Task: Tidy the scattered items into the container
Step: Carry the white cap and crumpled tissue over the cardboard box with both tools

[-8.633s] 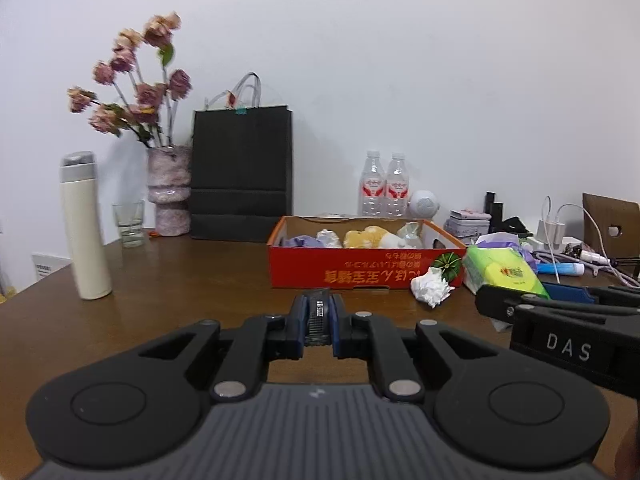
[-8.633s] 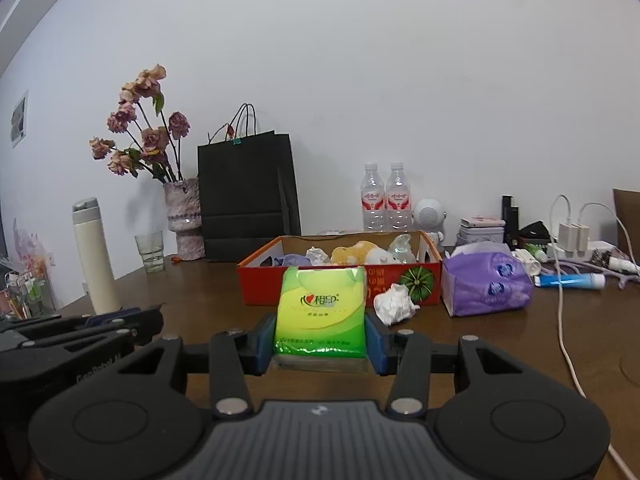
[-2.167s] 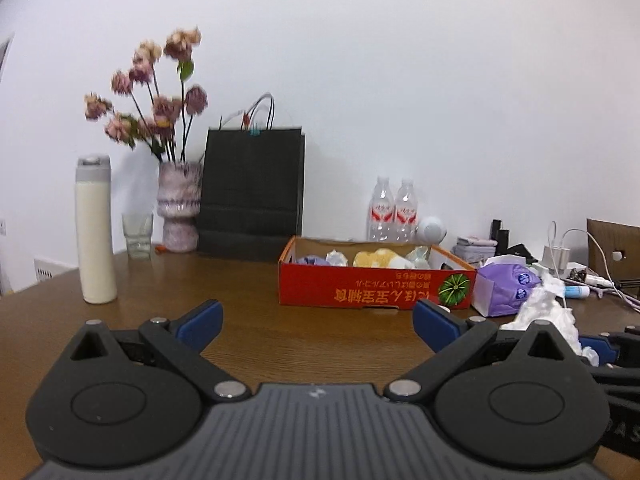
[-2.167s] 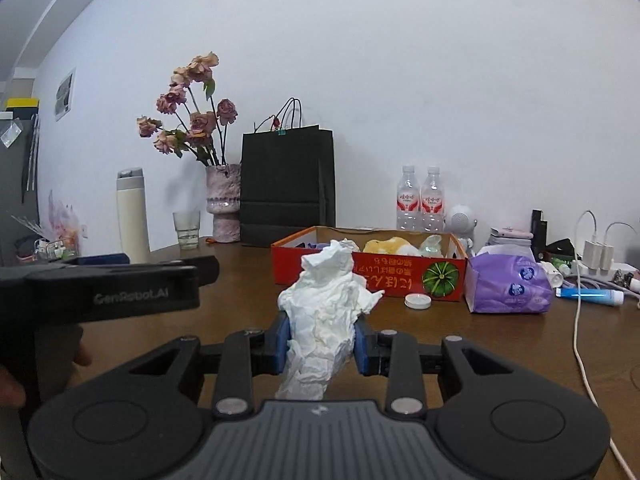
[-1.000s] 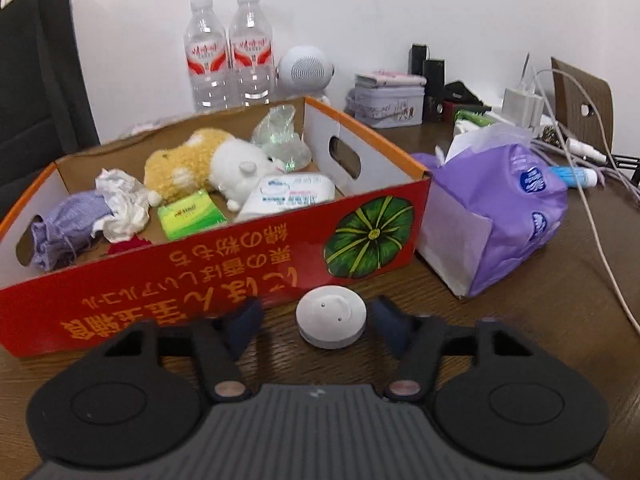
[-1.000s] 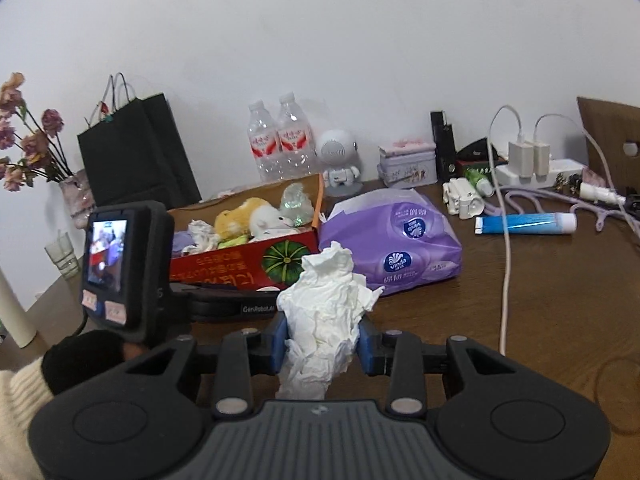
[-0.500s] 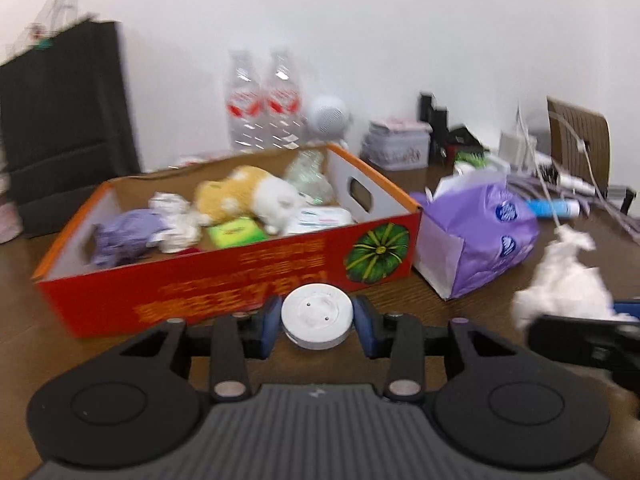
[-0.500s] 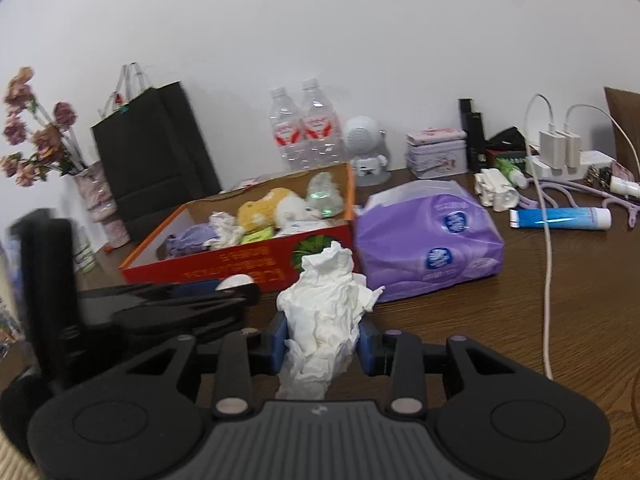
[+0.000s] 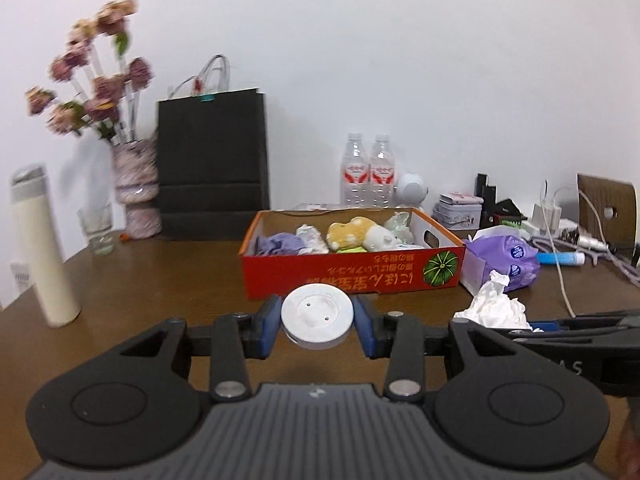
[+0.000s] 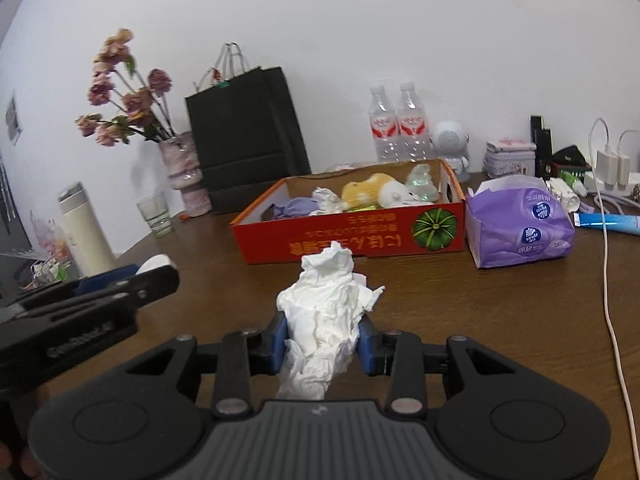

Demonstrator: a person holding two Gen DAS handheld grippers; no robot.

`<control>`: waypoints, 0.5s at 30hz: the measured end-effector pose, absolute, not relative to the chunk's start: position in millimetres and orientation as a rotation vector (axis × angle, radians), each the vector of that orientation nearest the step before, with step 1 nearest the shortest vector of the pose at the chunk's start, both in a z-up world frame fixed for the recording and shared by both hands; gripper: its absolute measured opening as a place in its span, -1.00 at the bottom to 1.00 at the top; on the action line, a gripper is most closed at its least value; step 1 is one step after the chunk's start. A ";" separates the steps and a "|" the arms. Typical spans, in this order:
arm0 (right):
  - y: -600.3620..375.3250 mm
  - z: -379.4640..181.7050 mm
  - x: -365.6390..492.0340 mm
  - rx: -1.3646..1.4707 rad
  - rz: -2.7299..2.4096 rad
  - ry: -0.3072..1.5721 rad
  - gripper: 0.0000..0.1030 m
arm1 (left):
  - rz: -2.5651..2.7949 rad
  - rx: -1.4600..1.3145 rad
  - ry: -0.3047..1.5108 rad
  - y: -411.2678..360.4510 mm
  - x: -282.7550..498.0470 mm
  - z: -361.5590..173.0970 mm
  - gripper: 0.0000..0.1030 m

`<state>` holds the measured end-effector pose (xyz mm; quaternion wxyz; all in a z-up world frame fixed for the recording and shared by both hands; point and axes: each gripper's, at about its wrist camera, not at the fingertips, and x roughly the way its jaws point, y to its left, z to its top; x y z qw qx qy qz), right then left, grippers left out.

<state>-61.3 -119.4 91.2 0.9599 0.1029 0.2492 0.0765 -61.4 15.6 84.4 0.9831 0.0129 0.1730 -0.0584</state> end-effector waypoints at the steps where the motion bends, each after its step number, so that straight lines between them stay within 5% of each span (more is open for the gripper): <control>1: -116.2 92.0 -69.1 0.207 0.156 0.494 -0.33 | -0.113 0.012 0.350 19.6 -68.6 84.6 -0.22; 15: -93.7 88.0 -137.0 0.184 0.151 0.382 -0.32 | -0.087 0.030 0.328 28.1 -119.6 70.2 -0.22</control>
